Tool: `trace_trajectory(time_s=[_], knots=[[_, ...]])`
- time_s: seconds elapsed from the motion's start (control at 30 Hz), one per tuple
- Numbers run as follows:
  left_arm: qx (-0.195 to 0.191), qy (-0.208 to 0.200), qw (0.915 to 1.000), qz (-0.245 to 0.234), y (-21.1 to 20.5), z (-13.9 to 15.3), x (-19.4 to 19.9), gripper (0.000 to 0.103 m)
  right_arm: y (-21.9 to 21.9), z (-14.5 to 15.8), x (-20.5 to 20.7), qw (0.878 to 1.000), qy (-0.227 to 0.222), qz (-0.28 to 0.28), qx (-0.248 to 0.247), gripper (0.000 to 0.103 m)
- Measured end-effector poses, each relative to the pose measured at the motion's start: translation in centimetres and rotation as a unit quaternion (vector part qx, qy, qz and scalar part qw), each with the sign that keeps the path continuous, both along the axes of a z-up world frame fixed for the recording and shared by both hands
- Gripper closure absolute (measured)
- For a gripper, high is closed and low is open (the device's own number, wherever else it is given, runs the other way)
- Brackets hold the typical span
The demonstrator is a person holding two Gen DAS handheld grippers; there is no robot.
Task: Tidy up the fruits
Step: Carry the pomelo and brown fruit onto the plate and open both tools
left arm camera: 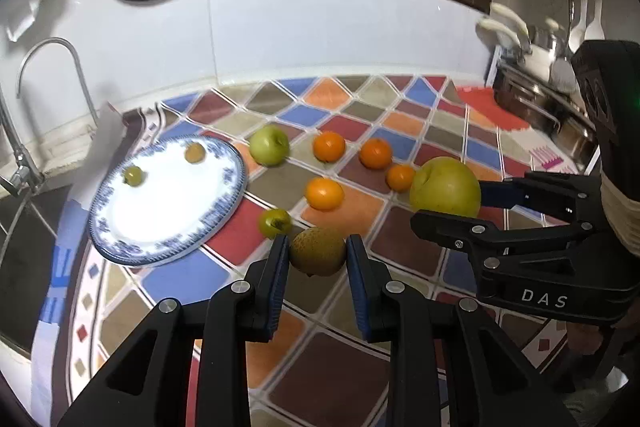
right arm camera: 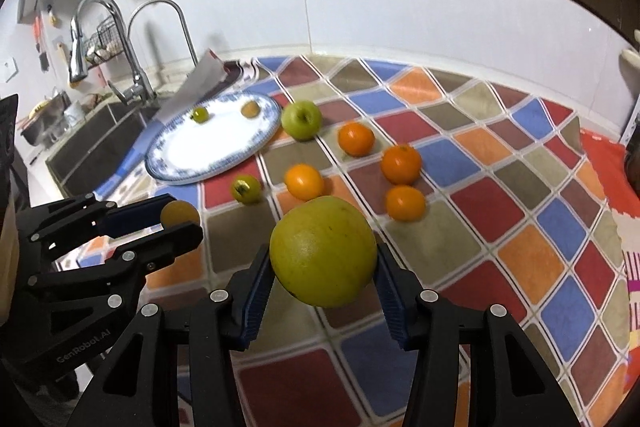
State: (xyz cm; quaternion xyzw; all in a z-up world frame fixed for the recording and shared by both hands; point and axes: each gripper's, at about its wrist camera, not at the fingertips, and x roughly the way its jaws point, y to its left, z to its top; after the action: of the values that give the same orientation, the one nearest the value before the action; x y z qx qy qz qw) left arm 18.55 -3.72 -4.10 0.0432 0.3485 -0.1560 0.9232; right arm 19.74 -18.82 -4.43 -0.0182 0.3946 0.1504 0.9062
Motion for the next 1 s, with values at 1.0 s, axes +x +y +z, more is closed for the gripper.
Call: trace_trajectory(time_s=[1.0], knots=[[0.016, -0.066, 0.9964, 0.051, 12.4, 3.6, 2.9, 0.074, 12.5, 4.4, 4.1, 0.997, -0.065, 0.036, 0.021, 0.053]])
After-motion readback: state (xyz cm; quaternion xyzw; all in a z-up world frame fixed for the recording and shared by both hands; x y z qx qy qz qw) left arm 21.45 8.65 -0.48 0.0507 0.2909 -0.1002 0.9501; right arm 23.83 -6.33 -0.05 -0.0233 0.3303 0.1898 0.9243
